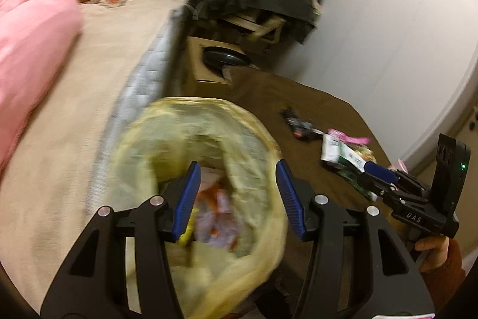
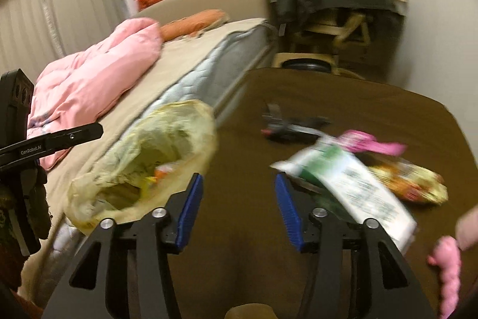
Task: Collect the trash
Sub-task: 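Move both tools back to the table toward the milk carton and grey wrapper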
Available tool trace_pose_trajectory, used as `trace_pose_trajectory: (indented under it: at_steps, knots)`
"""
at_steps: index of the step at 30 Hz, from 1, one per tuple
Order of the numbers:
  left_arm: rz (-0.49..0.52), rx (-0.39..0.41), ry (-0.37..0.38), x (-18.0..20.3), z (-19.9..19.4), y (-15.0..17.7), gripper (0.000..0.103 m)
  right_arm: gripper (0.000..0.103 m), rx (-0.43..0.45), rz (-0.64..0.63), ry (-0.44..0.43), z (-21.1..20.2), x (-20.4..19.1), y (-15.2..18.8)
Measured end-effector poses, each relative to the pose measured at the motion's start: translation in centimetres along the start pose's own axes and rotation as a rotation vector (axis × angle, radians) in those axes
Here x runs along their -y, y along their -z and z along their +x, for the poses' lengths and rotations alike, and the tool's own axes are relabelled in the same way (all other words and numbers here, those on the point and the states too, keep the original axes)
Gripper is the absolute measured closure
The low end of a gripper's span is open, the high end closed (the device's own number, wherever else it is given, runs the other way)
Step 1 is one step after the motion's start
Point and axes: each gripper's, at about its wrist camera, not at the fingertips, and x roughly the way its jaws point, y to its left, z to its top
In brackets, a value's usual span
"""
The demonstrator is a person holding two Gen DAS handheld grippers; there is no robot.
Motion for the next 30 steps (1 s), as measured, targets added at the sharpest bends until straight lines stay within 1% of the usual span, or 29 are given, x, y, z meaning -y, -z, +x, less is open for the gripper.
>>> trace_pose_trajectory:
  at_steps: [4, 8, 9, 10, 12, 17, 21, 24, 26, 29, 30]
  knots:
    - [0.081, -0.032, 0.072, 4.1, 3.1, 0.0, 0.053, 0.041, 0.012, 0.036, 0.064, -2.3, 3.7, 1.2]
    - [0.153, -0.061, 0.128, 7.7, 6.5, -0.6, 0.053, 0.04, -0.005, 0.031, 0.103, -3.8, 6.3, 2.2]
    - [0.175, -0.065, 0.133, 8.4, 7.2, -0.9, 0.053, 0.04, -0.012, 0.027, 0.117, -4.0, 6.7, 2.3]
    - [0.221, -0.067, 0.133, 9.6, 8.5, -1.4, 0.053, 0.04, -0.016, 0.023, 0.137, -4.1, 7.1, 2.4]
    - [0.292, -0.065, 0.115, 11.3, 10.4, -2.5, 0.053, 0.04, -0.015, 0.027, 0.173, -4.4, 8.1, 2.7]
    - [0.388, -0.097, 0.104, 13.5, 15.1, -5.2, 0.053, 0.04, -0.019, 0.081, 0.213, -4.1, 10.9, 3.0]
    - [0.425, -0.133, 0.061, 13.9, 18.9, -6.4, 0.053, 0.04, -0.024, 0.107, 0.201, -3.7, 12.3, 3.1]
    - [0.431, -0.196, 0.049, 13.7, 21.2, -6.3, 0.053, 0.04, -0.02, 0.096, 0.196, -3.8, 12.8, 3.1]
    - [0.429, -0.226, 0.067, 13.4, 21.8, -5.9, 0.053, 0.04, -0.019, 0.081, 0.159, -3.8, 13.2, 3.1]
    - [0.419, -0.242, 0.081, 13.1, 21.6, -5.2, 0.053, 0.04, -0.045, 0.046, 0.087, -3.0, 13.1, 2.9]
    - [0.417, -0.252, 0.085, 13.0, 21.5, -4.9, 0.055, 0.04, -0.051, 0.027, 0.072, -2.7, 12.7, 2.8]
